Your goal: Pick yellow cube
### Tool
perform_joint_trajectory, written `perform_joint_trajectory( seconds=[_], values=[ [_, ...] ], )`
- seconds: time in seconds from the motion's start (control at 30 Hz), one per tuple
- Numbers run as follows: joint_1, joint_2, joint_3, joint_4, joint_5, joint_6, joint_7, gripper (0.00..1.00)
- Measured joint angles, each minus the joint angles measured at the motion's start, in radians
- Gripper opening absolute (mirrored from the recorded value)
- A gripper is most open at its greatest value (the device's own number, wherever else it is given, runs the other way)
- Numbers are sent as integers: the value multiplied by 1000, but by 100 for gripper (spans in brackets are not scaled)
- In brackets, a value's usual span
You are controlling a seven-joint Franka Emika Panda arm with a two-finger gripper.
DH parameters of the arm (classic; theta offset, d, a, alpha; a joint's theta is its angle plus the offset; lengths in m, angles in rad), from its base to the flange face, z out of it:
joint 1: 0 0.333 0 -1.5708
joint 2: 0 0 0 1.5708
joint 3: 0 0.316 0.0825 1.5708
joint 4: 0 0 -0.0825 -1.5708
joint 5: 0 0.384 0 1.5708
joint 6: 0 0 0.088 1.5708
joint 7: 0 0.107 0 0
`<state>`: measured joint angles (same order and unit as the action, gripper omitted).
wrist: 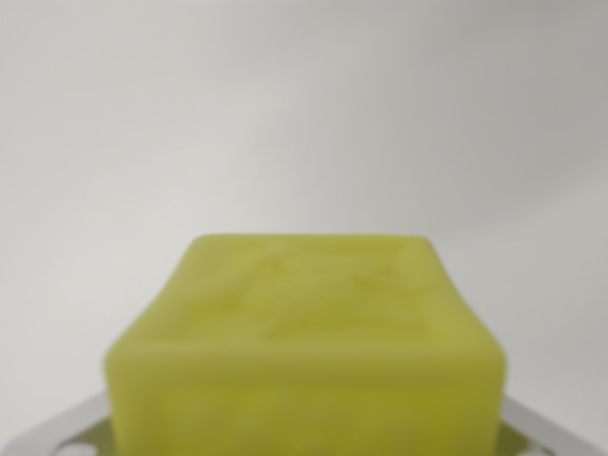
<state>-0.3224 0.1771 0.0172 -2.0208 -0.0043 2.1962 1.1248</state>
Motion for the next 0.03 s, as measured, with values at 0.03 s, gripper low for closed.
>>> perform_joint_trajectory(
  seconds=[0.03],
  values=[
    [0, 0, 0, 0, 0, 0, 0, 0]
  ],
)
